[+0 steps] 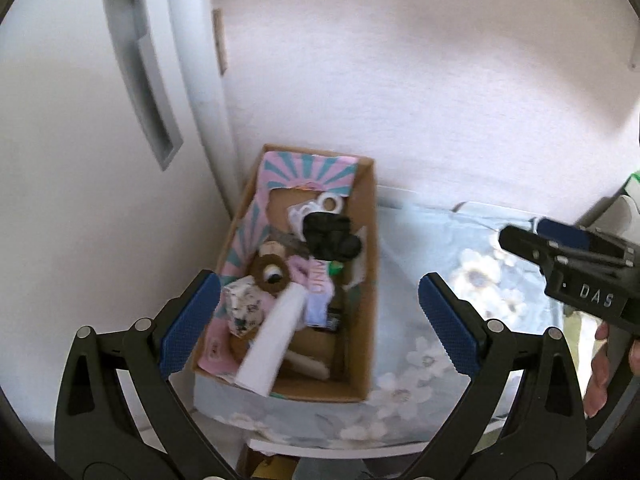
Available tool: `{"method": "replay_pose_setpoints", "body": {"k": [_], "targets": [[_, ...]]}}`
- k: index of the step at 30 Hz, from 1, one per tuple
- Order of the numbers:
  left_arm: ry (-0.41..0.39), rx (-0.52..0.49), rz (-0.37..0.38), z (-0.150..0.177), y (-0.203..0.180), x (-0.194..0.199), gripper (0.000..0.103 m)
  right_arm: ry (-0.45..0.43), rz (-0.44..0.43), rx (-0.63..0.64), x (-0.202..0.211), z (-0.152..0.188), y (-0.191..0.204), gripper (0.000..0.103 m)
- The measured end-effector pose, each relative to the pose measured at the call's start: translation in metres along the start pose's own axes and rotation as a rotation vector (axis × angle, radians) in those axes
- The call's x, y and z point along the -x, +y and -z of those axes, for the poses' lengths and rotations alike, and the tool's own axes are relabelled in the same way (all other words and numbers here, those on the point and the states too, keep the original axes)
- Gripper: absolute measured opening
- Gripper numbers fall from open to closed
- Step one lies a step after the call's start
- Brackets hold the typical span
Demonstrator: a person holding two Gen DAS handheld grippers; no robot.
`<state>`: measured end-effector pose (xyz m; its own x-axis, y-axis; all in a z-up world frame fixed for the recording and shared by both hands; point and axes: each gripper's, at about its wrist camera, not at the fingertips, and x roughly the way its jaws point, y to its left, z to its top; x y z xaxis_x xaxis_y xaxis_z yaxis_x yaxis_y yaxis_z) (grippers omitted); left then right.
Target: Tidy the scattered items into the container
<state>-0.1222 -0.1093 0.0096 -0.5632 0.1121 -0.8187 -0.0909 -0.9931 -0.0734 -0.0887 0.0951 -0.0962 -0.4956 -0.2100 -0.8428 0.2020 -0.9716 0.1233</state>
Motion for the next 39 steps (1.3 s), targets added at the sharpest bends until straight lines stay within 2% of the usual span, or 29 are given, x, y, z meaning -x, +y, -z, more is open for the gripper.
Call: {"method": "replay_pose_setpoints", "body": {"k": [8, 15, 25, 31, 39], "targets": [[-0.012, -0.097, 0.014, 0.004, -0.051, 0.027, 0.1, 0.001, 0.119, -0.148, 0.06, 0.035, -0.053, 0.061], [0.009, -0.135, 0.077, 0.014, -0.089, 0.041, 0.1, -0.026, 0.185, -0.212, 0.102, 0.064, -0.079, 0.062], [0.012, -0.195, 0.078, 0.028, -0.128, 0.059, 0.102, -0.056, 0.213, -0.257, 0.135, 0.094, -0.098, 0.062], [0.019, -0.191, 0.095, 0.031, -0.138, 0.063, 0.102, -0.063, 0.211, -0.265, 0.144, 0.105, -0.106, 0.062], [-0.001, -0.213, 0.02, 0.037, -0.148, 0.066, 0.102, -0.086, 0.213, -0.27, 0.152, 0.113, -0.113, 0.062]]}}
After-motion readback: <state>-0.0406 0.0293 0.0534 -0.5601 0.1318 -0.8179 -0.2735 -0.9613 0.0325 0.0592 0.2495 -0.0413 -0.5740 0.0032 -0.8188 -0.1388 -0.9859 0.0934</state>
